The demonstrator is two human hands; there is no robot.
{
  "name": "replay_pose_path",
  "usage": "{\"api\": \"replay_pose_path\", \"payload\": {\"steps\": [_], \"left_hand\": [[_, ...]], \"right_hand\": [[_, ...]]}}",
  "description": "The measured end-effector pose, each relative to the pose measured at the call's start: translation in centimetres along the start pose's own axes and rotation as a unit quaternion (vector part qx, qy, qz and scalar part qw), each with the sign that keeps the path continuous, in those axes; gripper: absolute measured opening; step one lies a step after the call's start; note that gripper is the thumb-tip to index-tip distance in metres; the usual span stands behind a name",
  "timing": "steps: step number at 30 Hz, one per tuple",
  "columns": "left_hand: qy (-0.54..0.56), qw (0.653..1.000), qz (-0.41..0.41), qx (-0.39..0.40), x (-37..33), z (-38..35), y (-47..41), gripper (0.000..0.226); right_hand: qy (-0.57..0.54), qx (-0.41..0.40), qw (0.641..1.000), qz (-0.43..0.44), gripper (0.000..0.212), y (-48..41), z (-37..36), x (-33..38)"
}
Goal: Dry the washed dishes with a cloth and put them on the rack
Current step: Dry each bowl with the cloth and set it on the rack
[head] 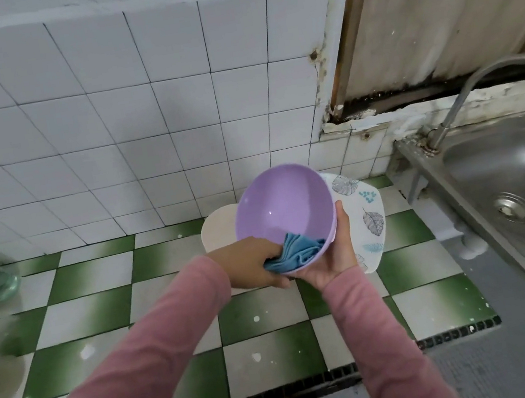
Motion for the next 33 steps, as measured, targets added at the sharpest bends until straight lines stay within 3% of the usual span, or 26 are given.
{"api": "replay_pose_path", "payload": {"steps": [4, 8, 10, 13, 19, 22, 27, 30, 33], "left_hand": [[0.040, 0.998, -0.047, 0.008, -1.0, 1.0, 0.6, 0.018], [0.142, 0.984, -0.101, -0.035, -3.1, 3.0, 0.3, 0.010], [0.247, 0.962, -0.105, -0.058, -4.2, 3.8, -0.3, 0.011], [0.405, 0.905, -0.101, -0.078, -6.8, 3.9, -2.3, 0.013], [0.514, 0.841, -0.082, -0.147, -13.9, 1.9, -7.9, 0.011], [0.515, 0.844, -0.090, -0.116, -19.1, -0.9, -10.9, 0.022], [0.492, 0.859, -0.133, -0.048, -29.6, -6.2, -15.2, 0.019], [0.470, 0.868, -0.162, -0.008, -36.8, -9.1, -17.8, 0.014], [0.462, 0.866, -0.190, 0.000, -43.9, -11.3, -21.0, 0.013]], "right_hand": [[-0.021, 0.016, 1.000, 0.007, 0.110, 1.5, 0.2, 0.3], [-0.013, -0.020, 0.996, 0.081, 0.086, 5.7, 0.9, 3.7], [0.018, -0.055, 0.989, 0.139, 0.084, 8.7, 2.0, 6.1], [0.038, -0.097, 0.969, 0.224, 0.102, 13.6, 4.6, 9.3], [0.059, -0.183, 0.917, 0.351, 0.114, 23.7, 9.7, 13.1], [0.074, -0.281, 0.860, 0.419, 0.109, 29.6, 13.0, 14.6], [0.044, -0.395, 0.778, 0.486, 0.100, 39.4, 19.5, 16.5], [0.024, -0.429, 0.737, 0.522, 0.094, 45.5, 23.3, 18.7], [0.023, -0.437, 0.720, 0.538, 0.098, 51.2, 26.8, 22.1]]}}
Point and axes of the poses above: each hand's wrist, its own y-axis away from the middle knuckle, its own z-axis out of the back of the hand, x = y × z, the point moved 10 cm from there along -y, towards the middle knuckle, and after that the axes turned 6 degrees about -z, right-handed, at the moved point
